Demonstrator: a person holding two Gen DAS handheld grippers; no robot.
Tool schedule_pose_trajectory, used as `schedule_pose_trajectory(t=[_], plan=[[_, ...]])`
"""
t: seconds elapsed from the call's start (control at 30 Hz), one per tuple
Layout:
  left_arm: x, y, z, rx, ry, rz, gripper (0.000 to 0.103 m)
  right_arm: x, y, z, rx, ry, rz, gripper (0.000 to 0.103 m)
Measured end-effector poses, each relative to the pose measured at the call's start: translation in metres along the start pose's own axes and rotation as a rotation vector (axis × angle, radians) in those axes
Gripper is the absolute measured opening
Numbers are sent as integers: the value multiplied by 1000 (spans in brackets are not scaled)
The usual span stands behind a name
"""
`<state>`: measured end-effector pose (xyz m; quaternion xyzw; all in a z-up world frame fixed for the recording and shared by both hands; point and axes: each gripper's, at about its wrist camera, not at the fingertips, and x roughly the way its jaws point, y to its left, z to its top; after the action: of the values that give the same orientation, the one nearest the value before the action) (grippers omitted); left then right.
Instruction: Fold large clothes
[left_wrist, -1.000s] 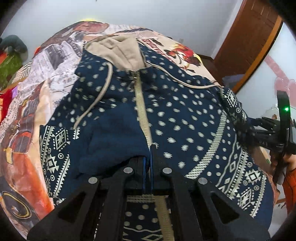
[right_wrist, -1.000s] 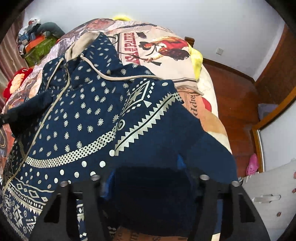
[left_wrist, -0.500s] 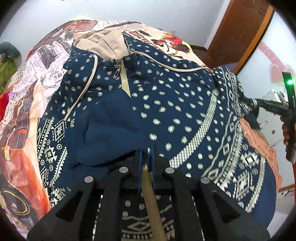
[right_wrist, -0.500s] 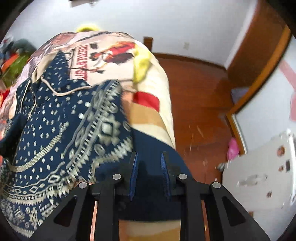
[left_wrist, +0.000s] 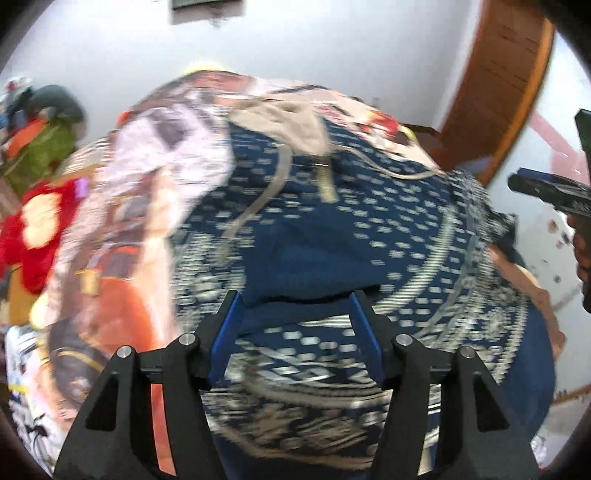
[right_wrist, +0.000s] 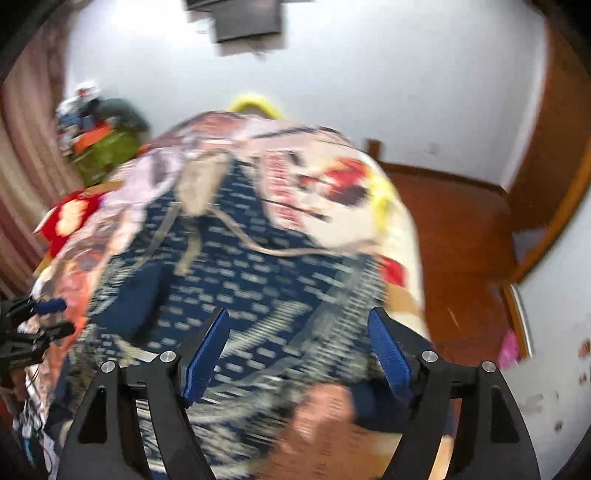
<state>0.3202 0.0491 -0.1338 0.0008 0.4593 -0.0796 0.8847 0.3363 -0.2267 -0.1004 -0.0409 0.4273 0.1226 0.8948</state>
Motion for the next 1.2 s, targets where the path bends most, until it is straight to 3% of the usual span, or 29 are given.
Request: schedule_pose_trajectory(t=[0.17, 0.37, 0.53, 0.77, 1.0, 1.07, 1.13, 1.2], plan=[[0, 54, -17, -69, 27, 106, 59, 31, 78, 16, -115, 38, 108, 78], [25, 97, -52, -120, 119, 159, 59, 87, 163, 15, -250, 132, 177, 78], [52, 109, -75, -136, 186, 160, 59, 138, 213, 6, -302, 241, 225, 78], [87, 118, -86, -162, 235, 129, 59, 191, 246, -8, -362, 341, 205, 76], [106, 123, -88, -211, 250, 97, 59, 210, 270, -27, -511, 342, 164, 62], [107, 123, -88, -210, 245, 100, 59, 212, 273, -27, -530, 327, 147, 53], [107, 123, -89, -213, 244, 100, 59, 214, 272, -25, -537, 314, 115, 34], [106, 124, -91, -222, 242, 100, 60, 214, 269, -22, -534, 302, 99, 24]])
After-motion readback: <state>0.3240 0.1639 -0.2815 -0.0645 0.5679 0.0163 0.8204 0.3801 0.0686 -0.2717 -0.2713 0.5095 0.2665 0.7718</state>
